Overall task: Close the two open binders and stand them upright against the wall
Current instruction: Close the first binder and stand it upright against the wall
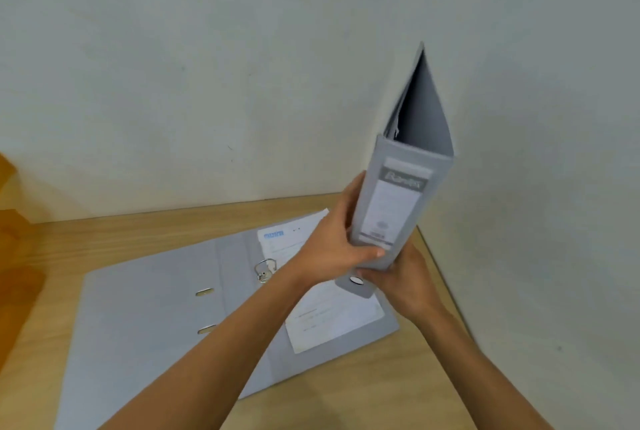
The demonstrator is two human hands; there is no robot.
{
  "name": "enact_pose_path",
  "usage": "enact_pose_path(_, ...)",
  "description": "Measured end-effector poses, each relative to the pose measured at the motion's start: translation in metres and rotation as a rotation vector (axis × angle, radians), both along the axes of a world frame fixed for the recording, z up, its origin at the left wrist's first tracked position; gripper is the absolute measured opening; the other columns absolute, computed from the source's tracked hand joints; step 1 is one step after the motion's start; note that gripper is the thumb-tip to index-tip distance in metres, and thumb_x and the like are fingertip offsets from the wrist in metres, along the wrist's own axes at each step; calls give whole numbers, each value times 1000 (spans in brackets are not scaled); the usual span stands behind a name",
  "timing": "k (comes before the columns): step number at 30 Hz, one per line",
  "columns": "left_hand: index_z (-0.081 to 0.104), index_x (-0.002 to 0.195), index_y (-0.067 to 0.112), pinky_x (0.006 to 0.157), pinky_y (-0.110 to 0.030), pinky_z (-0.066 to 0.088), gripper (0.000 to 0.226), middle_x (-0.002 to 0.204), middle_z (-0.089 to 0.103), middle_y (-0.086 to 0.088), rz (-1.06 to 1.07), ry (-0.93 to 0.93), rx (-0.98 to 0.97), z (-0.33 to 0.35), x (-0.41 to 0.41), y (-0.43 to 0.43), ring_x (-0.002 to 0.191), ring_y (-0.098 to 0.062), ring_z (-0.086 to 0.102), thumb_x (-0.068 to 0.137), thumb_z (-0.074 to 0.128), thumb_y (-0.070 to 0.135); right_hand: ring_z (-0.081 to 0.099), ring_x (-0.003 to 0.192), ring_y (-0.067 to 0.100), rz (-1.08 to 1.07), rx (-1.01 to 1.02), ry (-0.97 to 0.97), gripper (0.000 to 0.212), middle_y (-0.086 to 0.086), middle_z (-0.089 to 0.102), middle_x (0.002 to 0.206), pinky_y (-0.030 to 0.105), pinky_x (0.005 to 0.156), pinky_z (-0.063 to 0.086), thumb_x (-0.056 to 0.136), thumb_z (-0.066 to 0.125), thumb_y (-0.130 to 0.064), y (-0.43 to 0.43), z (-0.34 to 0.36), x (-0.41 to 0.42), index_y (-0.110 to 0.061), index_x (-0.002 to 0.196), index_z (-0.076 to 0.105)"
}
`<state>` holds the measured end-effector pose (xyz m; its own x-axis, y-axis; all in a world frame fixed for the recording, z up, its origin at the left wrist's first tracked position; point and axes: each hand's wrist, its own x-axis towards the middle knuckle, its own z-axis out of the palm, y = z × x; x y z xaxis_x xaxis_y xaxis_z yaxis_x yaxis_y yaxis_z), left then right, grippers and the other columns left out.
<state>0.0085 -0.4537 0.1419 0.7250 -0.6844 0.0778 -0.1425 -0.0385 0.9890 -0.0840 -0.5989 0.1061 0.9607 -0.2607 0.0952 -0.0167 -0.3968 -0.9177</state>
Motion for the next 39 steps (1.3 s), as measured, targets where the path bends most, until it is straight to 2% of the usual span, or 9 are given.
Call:
enact_pose_path(2,26,156,7,95,-17,51,111,132,64,9,-67,-28,71,-1,-4,-26,118,7,61,64,86,27,72,101,15,-97,-17,9,37,1,75,112,25,72,60,94,65,-8,-22,-13,-8,-18,129,64)
enact_pose_path(4,13,160,9,93,-7,47,119,131,59,19,-113,-55,110,-4,-7,-55,112,18,57,66,81,38,69,92,-6,-173,39,85,57,-8,70,105,8,64,53,81,74,8,-48,-31,-16,-7,133,57)
enact_pose_path(8,-10,160,33,105,-26,49,119,154,47,1,-143,-87,143,-22,-11,-91,131,-10,54,80,77,30,63,89,-16,-224,15,176,66,-1,69,110,3,65,49,73,82,6,-78,-55,-16,-5,132,56)
enact_pose_path(12,4,161,22,95,-8,49,104,146,54,1,-47,-28,154,-44,-11,-120,122,1,57,83,73,20,65,92,-12,-297,12,216,59,-17,67,105,7,65,52,77,80,2,-110,-71,-6,-15,129,57)
enact_pose_path(17,-12,160,36,115,-44,41,106,163,32,0,1,-48,219,-61,-4,-139,147,-21,38,93,69,18,65,99,2,-373,-4,251,43,-19,67,101,12,76,55,86,72,-1,-128,-80,1,-29,116,61)
enact_pose_path(22,-21,158,28,111,-50,45,117,158,37,-8,-68,20,347,-85,9,-152,142,-29,43,90,74,17,69,92,9,-429,-62,277,31,-10,72,108,37,80,59,89,71,-26,-126,-82,-2,-28,120,63)
enact_pose_path(28,-18,159,28,112,-52,42,122,158,36,-7,-99,128,402,-103,21,-162,144,-30,39,85,79,22,67,82,2,-584,-23,176,34,0,73,116,27,79,56,90,71,-15,-116,-90,3,-18,124,65)
enact_pose_path(32,-12,160,31,111,-52,45,117,158,36,-2,-73,155,366,-110,18,-164,144,-26,39,86,78,24,73,87,14,-629,30,142,37,0,71,119,28,78,59,91,70,-12,-116,-93,-1,-18,127,64)
enact_pose_path(39,-18,159,32,94,-14,48,118,162,28,2,-81,238,363,-112,9,-190,144,-25,40,88,76,30,66,112,18,-850,282,86,47,1,60,130,-3,69,45,96,63,-16,-87,-94,-1,-14,141,53)
